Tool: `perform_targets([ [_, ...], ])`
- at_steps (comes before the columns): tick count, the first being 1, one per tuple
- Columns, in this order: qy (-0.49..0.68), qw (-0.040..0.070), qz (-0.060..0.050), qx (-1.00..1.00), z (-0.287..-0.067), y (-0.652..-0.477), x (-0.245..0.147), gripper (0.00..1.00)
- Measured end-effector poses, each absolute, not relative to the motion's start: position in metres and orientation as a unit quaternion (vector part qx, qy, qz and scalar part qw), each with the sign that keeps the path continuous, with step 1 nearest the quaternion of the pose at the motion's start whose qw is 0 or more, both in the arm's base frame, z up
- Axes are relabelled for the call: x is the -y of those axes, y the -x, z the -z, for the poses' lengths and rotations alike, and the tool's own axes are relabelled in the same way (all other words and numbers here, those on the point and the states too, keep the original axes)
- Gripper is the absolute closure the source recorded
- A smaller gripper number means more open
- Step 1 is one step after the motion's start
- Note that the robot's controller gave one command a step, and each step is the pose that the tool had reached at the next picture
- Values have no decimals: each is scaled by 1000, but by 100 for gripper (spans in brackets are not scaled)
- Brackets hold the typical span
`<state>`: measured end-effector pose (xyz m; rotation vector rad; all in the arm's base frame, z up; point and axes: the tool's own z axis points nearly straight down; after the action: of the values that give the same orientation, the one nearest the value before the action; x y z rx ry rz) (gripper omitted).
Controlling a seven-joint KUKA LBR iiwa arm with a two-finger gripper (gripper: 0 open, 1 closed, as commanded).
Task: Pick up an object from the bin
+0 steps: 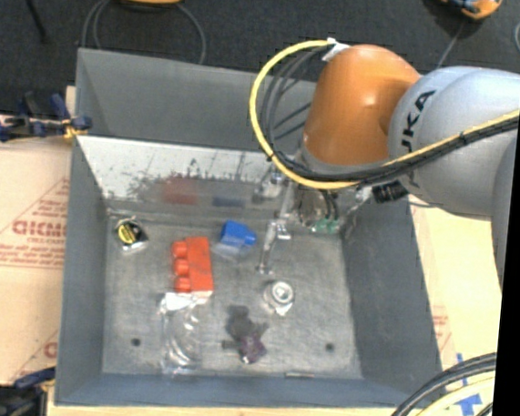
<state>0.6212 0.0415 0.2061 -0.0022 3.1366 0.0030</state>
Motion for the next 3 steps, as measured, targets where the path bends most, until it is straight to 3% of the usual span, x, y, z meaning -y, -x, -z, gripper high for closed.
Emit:
perform_targets([
  [1,-28,7,-3,-1000,-91,-640,-76,0],
  [2,-6,8,1,-1000,-76,-619,-124,0],
  [3,-8,11,-1,-1000,-77,-621,-123,100],
])
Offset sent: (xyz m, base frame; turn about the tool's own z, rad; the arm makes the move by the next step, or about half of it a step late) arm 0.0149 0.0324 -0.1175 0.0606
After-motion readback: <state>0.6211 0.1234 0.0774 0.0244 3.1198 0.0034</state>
